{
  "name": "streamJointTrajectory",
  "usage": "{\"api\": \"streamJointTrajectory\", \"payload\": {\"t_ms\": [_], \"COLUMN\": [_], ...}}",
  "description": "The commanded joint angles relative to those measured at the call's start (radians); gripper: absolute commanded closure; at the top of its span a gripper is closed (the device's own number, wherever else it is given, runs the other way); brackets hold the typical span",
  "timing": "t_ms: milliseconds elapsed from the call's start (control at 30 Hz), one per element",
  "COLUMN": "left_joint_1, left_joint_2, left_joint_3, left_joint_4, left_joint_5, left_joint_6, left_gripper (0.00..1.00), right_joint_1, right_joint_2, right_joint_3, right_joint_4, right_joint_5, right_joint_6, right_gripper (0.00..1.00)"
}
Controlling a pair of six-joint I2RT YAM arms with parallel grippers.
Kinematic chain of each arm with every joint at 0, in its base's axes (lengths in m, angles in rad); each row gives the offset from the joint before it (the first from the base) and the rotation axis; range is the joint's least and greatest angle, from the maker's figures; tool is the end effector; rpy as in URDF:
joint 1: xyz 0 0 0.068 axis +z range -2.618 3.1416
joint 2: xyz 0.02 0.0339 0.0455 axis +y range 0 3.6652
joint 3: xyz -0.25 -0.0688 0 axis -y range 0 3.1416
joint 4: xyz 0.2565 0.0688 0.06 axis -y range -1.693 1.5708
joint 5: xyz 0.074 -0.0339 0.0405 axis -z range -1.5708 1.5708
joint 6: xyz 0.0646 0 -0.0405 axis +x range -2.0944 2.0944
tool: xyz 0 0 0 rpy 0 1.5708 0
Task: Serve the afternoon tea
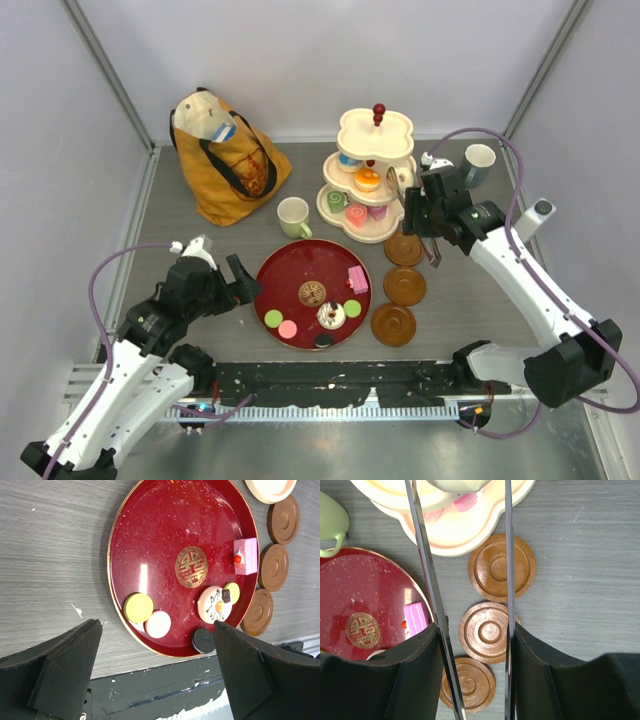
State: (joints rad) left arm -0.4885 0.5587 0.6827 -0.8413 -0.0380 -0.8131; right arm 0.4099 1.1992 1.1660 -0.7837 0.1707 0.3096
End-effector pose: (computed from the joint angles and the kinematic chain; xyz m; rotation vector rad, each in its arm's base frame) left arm 0.1420 -0.0727 0.2462 -0.4030 2.3348 -0.6168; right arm 0.2628 0.1022 0.2975 -0.0387 2.3766 0.1408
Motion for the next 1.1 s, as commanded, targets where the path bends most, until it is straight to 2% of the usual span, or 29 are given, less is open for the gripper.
{"api": "streamJointTrajectory", "payload": {"t_ms": [0,267,567,733,1067], "left_joint_1": [0.004,0.005,0.004,0.005,0.004], "left_joint_2": [-0.003,0.003,0.01,0.013,0.006], "left_joint_3": [-0.008,-0.009,-0.012,-0.011,-0.006], "left_joint_4": [0.039,0.047,0.056,0.057,0.039], "left_joint_5": [-0.008,-0.028,-0.039,-0.039,-0.04], "left_joint_6": [-0.011,-0.006,-0.001,-0.001,-0.012], "left_gripper": [0.0,0.0,0.0,0.01,0.0], "right_joint_1": [-0.011,-0.026,-0.037,-0.04,-0.039], "right_joint_2": [0.063,0.215,0.315,0.319,0.254], "right_joint_3": [0.11,0.225,0.291,0.299,0.273], "right_joint_4": [0.061,0.07,0.067,0.057,0.04], "right_joint_5": [-0.005,0.021,0.021,0.032,0.03], "right_joint_6": [-0.024,-0.055,-0.063,-0.06,-0.055], "right_gripper": [0.54,0.53,0.41,0.33,0.32]}}
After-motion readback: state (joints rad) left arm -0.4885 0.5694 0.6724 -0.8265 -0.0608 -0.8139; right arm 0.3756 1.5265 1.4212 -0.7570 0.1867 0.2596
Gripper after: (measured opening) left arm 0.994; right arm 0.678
